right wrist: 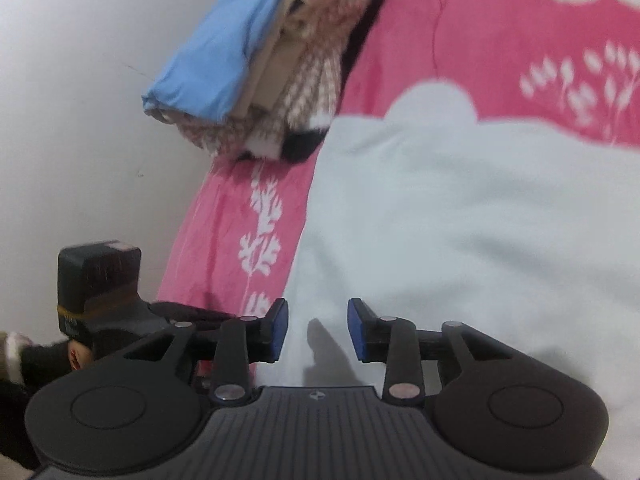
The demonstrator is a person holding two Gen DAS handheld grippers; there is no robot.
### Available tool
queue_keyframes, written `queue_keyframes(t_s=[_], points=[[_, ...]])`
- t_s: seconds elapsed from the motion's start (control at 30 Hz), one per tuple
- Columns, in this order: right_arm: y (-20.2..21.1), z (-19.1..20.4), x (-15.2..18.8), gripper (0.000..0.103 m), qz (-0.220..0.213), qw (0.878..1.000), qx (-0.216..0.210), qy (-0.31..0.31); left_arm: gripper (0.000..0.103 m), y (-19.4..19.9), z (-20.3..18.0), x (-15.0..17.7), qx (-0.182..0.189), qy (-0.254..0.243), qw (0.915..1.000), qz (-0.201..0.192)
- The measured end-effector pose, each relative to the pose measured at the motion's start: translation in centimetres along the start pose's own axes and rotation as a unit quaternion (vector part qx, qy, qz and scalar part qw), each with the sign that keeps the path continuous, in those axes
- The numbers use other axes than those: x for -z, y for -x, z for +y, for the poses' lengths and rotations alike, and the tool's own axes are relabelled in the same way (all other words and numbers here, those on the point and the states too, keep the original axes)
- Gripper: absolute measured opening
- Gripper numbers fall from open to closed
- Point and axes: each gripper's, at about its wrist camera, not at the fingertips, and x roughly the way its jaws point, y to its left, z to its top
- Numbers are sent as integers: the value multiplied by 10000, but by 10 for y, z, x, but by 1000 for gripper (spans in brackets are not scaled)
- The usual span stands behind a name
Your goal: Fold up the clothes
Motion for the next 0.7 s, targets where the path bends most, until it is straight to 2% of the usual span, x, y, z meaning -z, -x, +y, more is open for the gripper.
queue_keyframes(t_s=[0.2,0.33,0.47,0.7], points=[[-22,10,9,42,392,9991,130,87,73,8,-13,1,225,-342,9991,-129],[-28,19,9,50,524,9983,187,148,73,7,-30,3,102,-799,9967,-82],[-34,31,9,54,676,9969,308,272,74,7,-45,4,96,-1127,9935,-99],[-36,43,11,54,773,9948,590,308,74,5,-55,7,118,-1200,9926,-114]])
